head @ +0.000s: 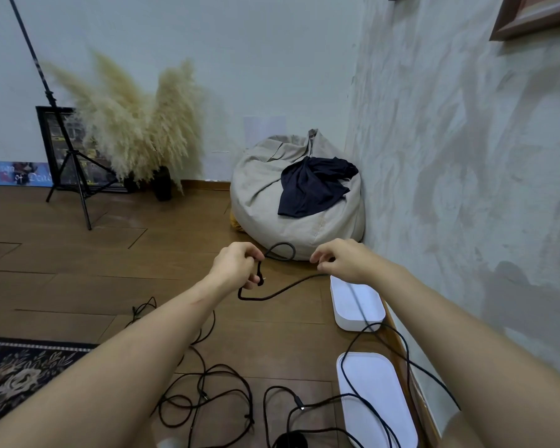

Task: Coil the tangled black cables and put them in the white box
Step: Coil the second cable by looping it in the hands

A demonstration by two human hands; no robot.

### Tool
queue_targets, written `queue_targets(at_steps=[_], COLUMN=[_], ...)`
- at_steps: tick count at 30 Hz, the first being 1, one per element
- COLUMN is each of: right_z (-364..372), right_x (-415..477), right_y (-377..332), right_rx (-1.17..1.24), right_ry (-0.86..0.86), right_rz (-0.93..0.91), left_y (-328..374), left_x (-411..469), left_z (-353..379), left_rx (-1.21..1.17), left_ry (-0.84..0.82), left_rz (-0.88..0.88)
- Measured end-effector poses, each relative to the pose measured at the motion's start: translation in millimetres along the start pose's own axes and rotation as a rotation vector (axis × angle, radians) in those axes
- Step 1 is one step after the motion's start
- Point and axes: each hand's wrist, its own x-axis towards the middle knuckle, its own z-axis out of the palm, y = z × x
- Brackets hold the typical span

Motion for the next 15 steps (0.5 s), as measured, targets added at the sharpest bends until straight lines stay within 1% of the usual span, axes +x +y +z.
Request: queue_targets(at_steps=[2, 4, 9, 11, 13, 15], right_z=[0, 2, 12, 15, 17, 17], right_x=[-1, -1, 1, 3, 5, 6], right_y=[-4, -8, -21, -25, -29, -31], right_rx=[0.018, 0.028, 0.104, 0.155, 0.204, 0.238], right_ry=[0.004, 0.009, 0.010, 0.036, 0.070, 0.082], right_rz=[-0.007, -0.016, -0.075, -0.073, -0.057, -0.038], left_y=[3, 7, 24, 30, 32, 33], left_x=[-1, -2, -11, -13, -14, -16], left_z=[2, 4, 7, 7, 10, 13], left_rx=[-0.039, -0.126, -0.518, -0.644, -0.677, -0.650], left_ry=[-0.015, -0.038, -0.141, -0.195, -0.245, -0.273], left_rz=[0.004, -0.001, -0.013, -0.020, -0.022, -0.012])
